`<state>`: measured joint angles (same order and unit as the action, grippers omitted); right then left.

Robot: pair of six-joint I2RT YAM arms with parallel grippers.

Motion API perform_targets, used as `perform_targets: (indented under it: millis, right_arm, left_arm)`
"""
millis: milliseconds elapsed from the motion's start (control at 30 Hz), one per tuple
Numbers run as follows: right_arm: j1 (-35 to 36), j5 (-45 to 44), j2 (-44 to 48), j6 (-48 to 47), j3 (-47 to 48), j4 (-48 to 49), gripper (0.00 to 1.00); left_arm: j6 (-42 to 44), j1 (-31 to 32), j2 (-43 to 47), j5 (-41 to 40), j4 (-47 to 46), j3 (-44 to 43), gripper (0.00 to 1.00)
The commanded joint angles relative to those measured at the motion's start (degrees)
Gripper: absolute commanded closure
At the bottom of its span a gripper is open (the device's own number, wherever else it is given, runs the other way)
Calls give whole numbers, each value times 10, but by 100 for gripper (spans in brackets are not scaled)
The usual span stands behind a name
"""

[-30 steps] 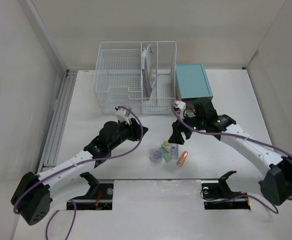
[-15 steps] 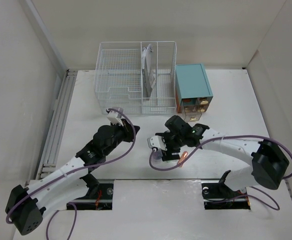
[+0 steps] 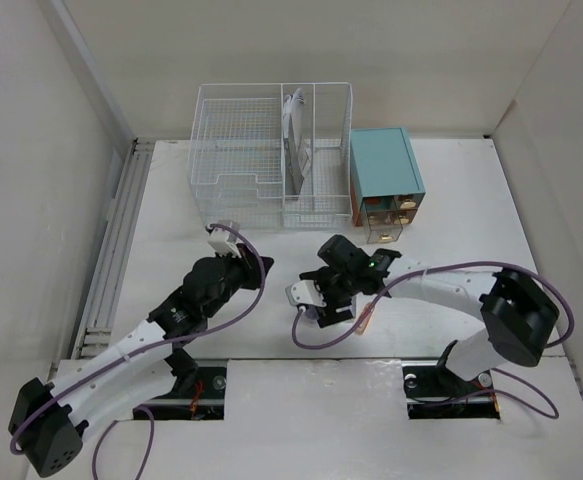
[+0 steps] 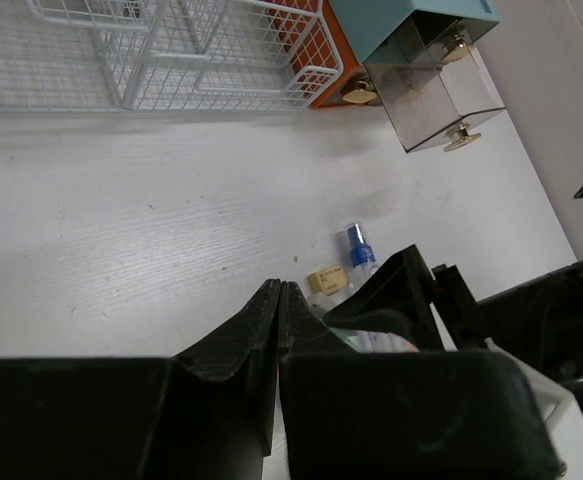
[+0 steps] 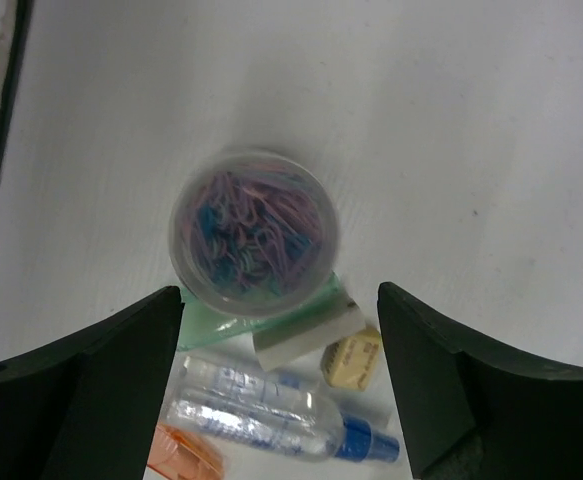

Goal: Organize the desk

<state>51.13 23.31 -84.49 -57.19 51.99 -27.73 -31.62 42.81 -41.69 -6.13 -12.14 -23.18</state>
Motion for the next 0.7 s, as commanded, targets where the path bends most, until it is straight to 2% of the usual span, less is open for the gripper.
perform_targets:
  millis: [0,267,400,433,567,633,667]
  right_arm:
    - [25,35,-19,-11,32,6,17]
    - [38,35,-40,-11,54,-6,22]
    - [51,35,-63,-11,66,-11,34]
    - [51,35,-63,-11,72,-11,41]
    - [56,24,-86,1,84,-22,41]
    - [63,24,-92,1,90,-22,45]
    - [63,24,-98,1,90,-27,54]
  left_arm:
    - [-12,4,25,-12,-4,9,100]
    - [-17,4,30,-17,-4,21,100]
    - [-17,4,30,-17,-4,21,100]
    - [-17,4,35,-17,-4,21,100]
    - [-17,4,41,-22,2,21,100]
    - [-17,4,47,-22,7,16,100]
    - [-17,4,47,-22,7,16,100]
